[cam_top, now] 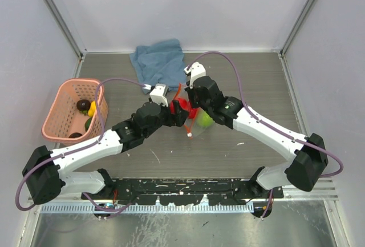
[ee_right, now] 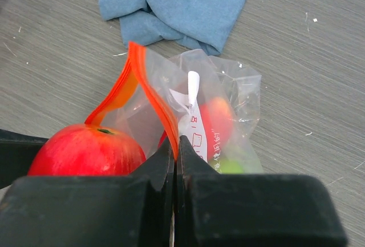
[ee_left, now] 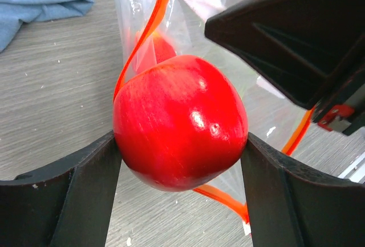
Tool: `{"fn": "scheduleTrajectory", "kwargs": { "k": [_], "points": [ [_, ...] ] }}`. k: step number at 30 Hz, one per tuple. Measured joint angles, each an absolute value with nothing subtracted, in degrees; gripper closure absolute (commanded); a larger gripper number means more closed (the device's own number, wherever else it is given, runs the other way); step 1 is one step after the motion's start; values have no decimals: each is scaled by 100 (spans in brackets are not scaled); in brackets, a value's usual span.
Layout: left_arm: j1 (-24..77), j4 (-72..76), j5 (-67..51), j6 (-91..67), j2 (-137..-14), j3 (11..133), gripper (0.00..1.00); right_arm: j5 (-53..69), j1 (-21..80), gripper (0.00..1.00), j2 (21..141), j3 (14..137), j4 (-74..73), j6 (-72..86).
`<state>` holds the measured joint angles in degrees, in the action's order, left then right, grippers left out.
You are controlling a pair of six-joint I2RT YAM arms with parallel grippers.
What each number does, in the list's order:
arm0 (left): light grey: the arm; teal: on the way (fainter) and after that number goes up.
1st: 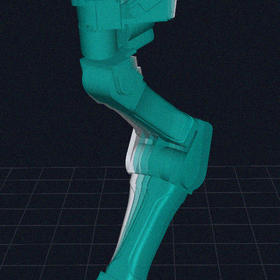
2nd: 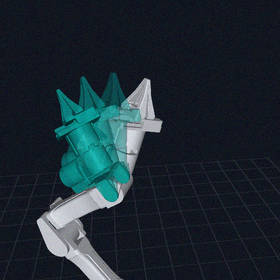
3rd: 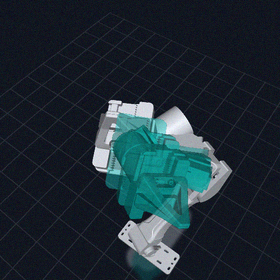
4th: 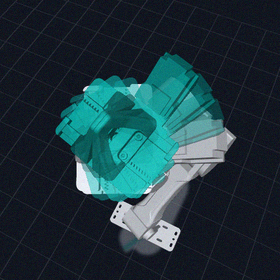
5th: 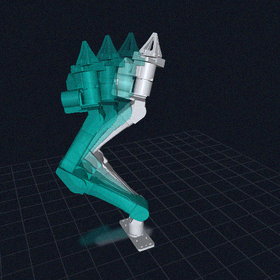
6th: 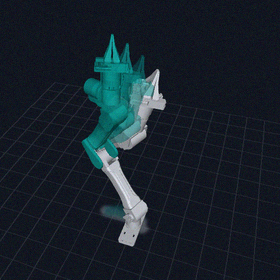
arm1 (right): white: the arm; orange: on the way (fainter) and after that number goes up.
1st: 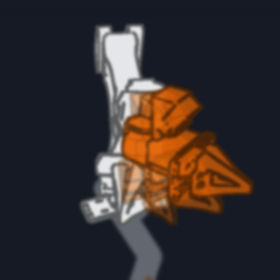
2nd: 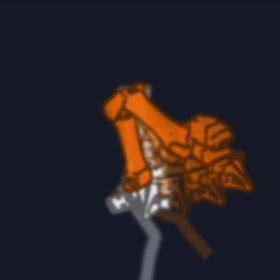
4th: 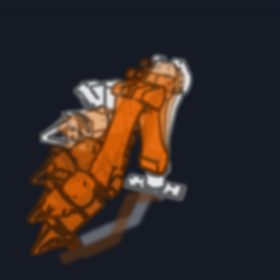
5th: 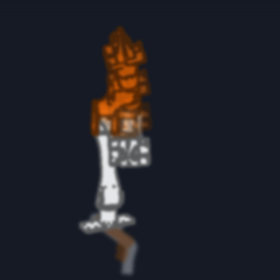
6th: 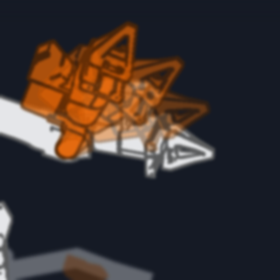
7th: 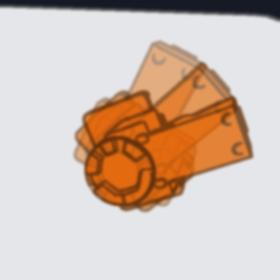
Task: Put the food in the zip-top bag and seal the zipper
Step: Place the fake fruit in the zipper food storage bag.
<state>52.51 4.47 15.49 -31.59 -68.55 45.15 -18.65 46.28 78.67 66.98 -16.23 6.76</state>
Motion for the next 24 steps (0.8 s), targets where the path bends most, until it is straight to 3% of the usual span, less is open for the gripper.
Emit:
{"fn": "scheduleTrajectory", "kwargs": {
  "k": [8, 16, 24],
  "points": [
    [5343, 412, 2093, -3190, -7019, 4906, 45, -1610, 4622, 99, 7856, 6698, -1568, 943],
    [5393, 259, 3002, -3411, -7861, 5345, 30, -1481, 4609, 99, 7756, 6696, -1546, 1127],
    [5465, 202, 3092, -3533, -8020, 5448, 12, -1455, 4628, 99, 7660, 6554, -1461, 1234]
  ]
}}
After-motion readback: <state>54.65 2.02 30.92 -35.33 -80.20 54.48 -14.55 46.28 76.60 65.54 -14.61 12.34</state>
